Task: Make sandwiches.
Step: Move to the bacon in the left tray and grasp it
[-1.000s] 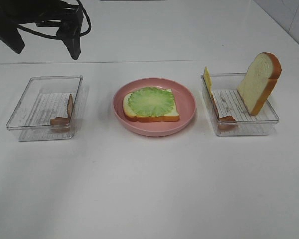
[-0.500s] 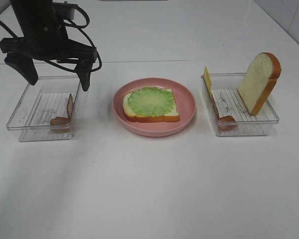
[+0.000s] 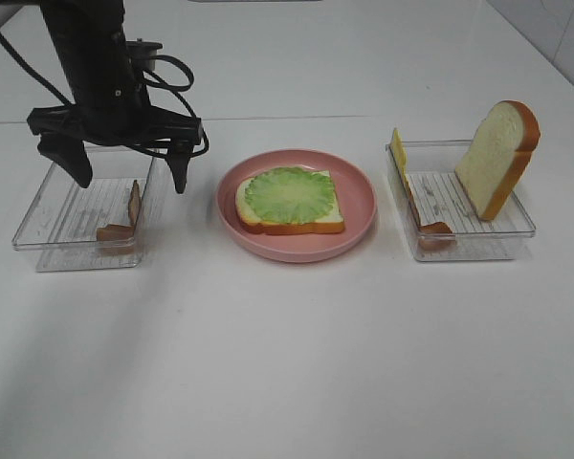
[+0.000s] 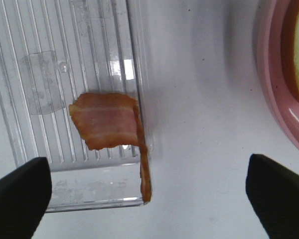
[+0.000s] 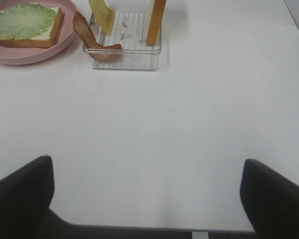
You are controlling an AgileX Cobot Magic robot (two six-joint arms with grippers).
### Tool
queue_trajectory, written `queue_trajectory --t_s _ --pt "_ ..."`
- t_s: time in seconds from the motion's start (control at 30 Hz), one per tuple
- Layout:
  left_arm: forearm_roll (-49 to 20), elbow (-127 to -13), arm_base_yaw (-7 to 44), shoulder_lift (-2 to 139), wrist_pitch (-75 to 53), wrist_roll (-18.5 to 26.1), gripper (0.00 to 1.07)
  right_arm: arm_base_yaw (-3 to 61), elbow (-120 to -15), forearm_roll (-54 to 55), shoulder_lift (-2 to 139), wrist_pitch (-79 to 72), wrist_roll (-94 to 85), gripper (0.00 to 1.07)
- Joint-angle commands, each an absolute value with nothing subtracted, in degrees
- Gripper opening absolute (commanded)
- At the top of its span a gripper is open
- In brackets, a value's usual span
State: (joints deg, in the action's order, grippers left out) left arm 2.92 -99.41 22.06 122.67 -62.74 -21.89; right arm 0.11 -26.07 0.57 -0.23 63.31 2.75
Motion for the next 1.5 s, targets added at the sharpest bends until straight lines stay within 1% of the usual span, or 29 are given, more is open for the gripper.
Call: queue_trajectory --t_s 0.03,0.33,0.83,0.87,0.9,0.93,1.0,1.03,1.07,1.1,1.13,1.17,1.2,1.23,1.27,1.3,1.33,1.37,1.4,1.43,1.5 --pt "3.3 -99.3 21.9 123.4 -62.2 -23.0 0.98 -0.1 -26.0 0.7 -2.2 63.1 3.0 0.99" --pt "3.6 -99.3 21.9 125.2 -58.6 -25.8 0.98 -0.1 -26.0 0.7 -2.2 63.1 3.0 0.99" --pt "2.6 -99.3 21.9 127.1 -61.2 -25.8 0.97 -0.1 -26.0 0.7 -2.2 63.1 3.0 0.99" --pt "2.6 -99.3 21.9 127.1 -61.4 -25.8 0.97 -0.1 -26.0 0.7 -2.2 63.1 3.0 0.99" --pt "2.5 -99.3 21.9 127.1 -62.3 -25.8 0.93 -0.1 -26.0 0.7 -2.2 63.1 3.0 0.99" --pt "2.5 -99.3 21.9 127.1 -62.3 -25.8 0.93 -0.1 -26.0 0.7 -2.2 63.1 3.0 0.99" --pt "2.5 -99.3 21.9 127.1 -63.0 -25.8 0.83 -0.1 -26.0 0.7 -2.2 63.1 3.0 0.99" --pt "2.5 -99.3 21.9 127.1 -63.0 -25.8 0.83 -0.1 -26.0 0.7 -2.2 63.1 3.0 0.99" --pt "2.5 -99.3 21.9 126.9 -63.0 -25.8 0.73 -0.1 -26.0 0.7 -2.2 63.1 3.0 0.99" --pt "2.5 -99.3 21.9 126.9 -63.0 -25.8 0.73 -0.1 -26.0 0.7 -2.2 63.1 3.0 0.99" --pt "2.5 -99.3 21.9 126.6 -62.6 -25.8 0.58 -0.1 -26.0 0.7 -2.2 63.1 3.0 0.99" --pt "2.5 -99.3 21.9 126.6 -62.5 -25.8 0.51 -0.1 -26.0 0.7 -2.2 63.1 3.0 0.99" --pt "2.5 -99.3 21.9 126.6 -62.5 -25.8 0.51 -0.1 -26.0 0.7 -2.2 63.1 3.0 0.99" --pt "2.5 -99.3 21.9 126.5 -62.1 -25.9 0.37 -0.1 -26.0 0.7 -2.2 63.1 3.0 0.99" --pt "2.5 -99.3 21.9 126.5 -61.9 -26.1 0.30 -0.1 -26.0 0.7 -2.2 63.1 3.0 0.99" --pt "2.5 -99.3 21.9 126.5 -61.9 -26.1 0.30 -0.1 -26.0 0.7 -2.2 63.1 3.0 0.99" --pt "2.6 -99.3 21.9 126.5 -61.8 -26.9 0.18 -0.1 -26.0 0.7 -2.2 63.1 3.0 0.99" --pt "2.6 -99.3 21.9 126.5 -61.7 -27.0 0.11 -0.1 -26.0 0.7 -2.2 63.1 3.0 0.99" --pt "2.6 -99.3 21.9 126.5 -61.7 -27.0 0.11 -0.1 -26.0 0.7 -2.2 63.1 3.0 0.99" --pt "2.6 -99.3 21.9 126.5 -61.5 -27.1 0.00 -0.1 -26.0 0.7 -2.2 63.1 3.0 0.99" --pt "2.6 -99.3 21.9 126.5 -61.5 -27.1 0.00 -0.1 -26.0 0.7 -2.2 63.1 3.0 0.99"
